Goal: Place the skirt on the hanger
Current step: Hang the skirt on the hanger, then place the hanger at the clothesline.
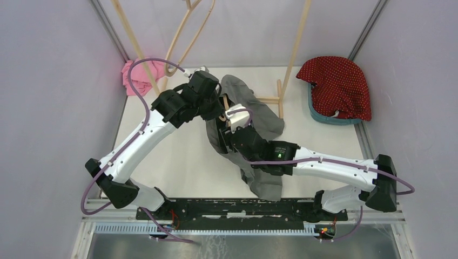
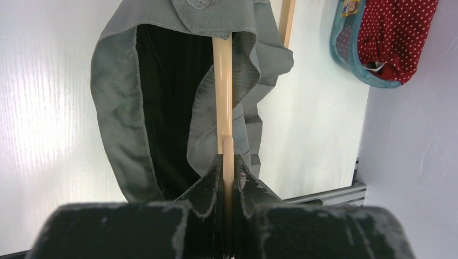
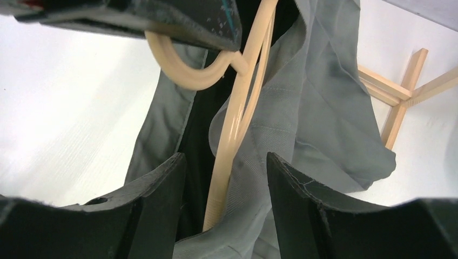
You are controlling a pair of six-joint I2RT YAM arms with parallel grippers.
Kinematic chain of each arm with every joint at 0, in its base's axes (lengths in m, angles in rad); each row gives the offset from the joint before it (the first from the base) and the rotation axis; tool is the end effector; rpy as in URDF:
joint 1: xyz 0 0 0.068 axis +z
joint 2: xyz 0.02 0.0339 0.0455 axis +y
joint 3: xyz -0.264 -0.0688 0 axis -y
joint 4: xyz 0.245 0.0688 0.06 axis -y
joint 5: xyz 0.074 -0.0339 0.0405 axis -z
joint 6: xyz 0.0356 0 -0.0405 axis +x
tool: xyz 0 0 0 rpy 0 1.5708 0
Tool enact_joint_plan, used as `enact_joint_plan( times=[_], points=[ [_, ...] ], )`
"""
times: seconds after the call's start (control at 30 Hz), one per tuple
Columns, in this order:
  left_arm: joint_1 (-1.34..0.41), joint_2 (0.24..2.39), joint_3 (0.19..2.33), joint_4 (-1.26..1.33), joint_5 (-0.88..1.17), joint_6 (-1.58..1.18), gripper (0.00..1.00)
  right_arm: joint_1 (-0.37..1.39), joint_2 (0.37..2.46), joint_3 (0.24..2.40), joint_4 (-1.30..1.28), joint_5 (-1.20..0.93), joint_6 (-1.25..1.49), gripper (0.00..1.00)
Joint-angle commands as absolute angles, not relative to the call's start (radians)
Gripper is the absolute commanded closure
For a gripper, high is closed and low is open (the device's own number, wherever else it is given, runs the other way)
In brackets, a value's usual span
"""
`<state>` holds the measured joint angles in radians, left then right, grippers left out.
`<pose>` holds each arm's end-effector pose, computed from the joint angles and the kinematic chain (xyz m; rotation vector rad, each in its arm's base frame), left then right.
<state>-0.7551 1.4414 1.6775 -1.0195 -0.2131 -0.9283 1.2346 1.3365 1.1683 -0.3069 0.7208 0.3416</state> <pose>0.2143 -0.1913 0.4142 -0.3144 2.3866 -0.5736 0.1211 0.2753 0.3423 -0.4230 1.8875 0.3145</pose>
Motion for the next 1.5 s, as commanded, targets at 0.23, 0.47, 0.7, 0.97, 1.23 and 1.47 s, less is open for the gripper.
enact_joint_plan(
  times=[0.23,0.47,0.7,0.97,1.23,1.47],
  points=[
    [-0.758,1.382,1.696,-0.945,-0.250,-1.035,0.97,1.264,1.358,1.166,-0.259,0.835,0.389,0.52],
    [-0.758,1.355,1.700,-0.929,-0.222,-1.051,0.97,1.264,1.347,1.148,-0.271,0.894,0.375,0.60],
    [-0.757,1.334,1.714,-0.917,-0.204,-1.059,0.97,1.260,1.349,1.149,-0.273,0.905,0.367,0.67],
    [-0.758,1.330,1.707,-0.893,-0.222,-1.001,0.67,1.259,1.290,1.157,-0.283,0.871,0.312,0.99],
    [-0.758,1.239,1.664,-0.784,-0.247,-0.848,0.43,1.242,1.205,1.168,-0.385,0.714,0.332,0.99],
    [-0.758,1.140,1.675,-0.772,-0.241,-0.697,0.39,1.128,1.123,1.240,-0.494,0.486,0.396,0.99]
  ],
)
